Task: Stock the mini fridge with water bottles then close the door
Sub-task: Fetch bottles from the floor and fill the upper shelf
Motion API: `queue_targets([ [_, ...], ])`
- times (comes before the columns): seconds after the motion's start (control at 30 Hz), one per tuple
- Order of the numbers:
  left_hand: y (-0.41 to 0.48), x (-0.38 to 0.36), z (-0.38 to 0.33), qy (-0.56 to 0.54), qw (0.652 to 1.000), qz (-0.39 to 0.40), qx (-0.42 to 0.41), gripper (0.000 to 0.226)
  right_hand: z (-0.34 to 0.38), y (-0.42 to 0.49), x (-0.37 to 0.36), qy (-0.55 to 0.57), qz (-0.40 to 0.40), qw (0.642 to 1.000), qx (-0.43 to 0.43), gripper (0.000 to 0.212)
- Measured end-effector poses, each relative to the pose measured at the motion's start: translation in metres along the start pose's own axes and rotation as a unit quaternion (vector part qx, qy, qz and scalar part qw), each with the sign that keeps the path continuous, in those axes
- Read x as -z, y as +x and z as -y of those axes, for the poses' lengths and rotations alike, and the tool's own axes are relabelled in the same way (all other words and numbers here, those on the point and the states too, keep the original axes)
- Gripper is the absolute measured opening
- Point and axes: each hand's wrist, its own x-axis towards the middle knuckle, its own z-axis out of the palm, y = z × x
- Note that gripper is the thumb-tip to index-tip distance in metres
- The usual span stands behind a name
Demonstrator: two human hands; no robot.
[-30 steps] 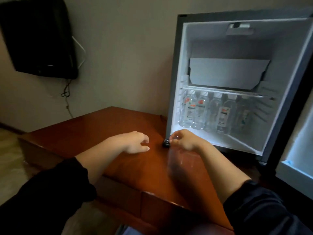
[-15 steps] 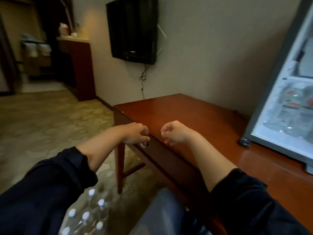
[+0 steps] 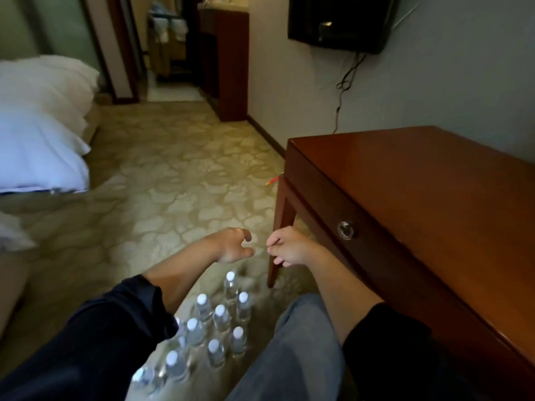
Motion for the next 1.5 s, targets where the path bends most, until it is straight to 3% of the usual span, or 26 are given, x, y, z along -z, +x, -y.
queue_targets([
  [0.27, 0.055, -0.086, 0.072, -0.078, 0.992, 0.035, 0.094, 0.051, -0.042, 0.086, -0.075, 0.001, 0.051, 0.998, -0.028, 0.022],
  [0.5, 0.099, -0.166, 0.104, -0.132, 0.975, 0.077, 0.163, 0.039, -0.107, 0.141, -0.127, 0.033, 0.123, 0.989, -0.082, 0.018],
  [0.7, 0.145, -0.246, 0.118, -0.115, 0.964, 0.142, 0.193, 0.053, -0.149, 0.177, -0.155, 0.046, 0.177, 0.973, -0.140, 0.026],
  [0.83, 0.171, -0.297, 0.123, -0.095, 0.963, 0.166, 0.192, 0.053, -0.160, 0.207, -0.152, 0.060, 0.151, 0.976, -0.143, 0.022],
  [1.0, 0.187, -0.338, 0.127, -0.082, 0.963, 0.192, 0.170, 0.051, -0.172, 0.235, -0.148, 0.062, 0.144, 0.975, -0.156, 0.034],
  [1.13, 0.191, -0.356, 0.127, -0.089, 0.965, 0.161, 0.185, 0.053, -0.176, 0.247, -0.148, 0.059, 0.148, 0.974, -0.159, 0.035],
  [1.3, 0.193, -0.361, 0.127, -0.160, 0.966, 0.073, 0.190, 0.039, -0.177, 0.249, -0.148, 0.047, 0.144, 0.978, -0.143, 0.031],
  [1.5, 0.181, -0.324, 0.130, -0.215, 0.964, 0.025, 0.157, 0.025, -0.172, 0.226, -0.135, 0.023, 0.158, 0.978, -0.134, 0.027],
])
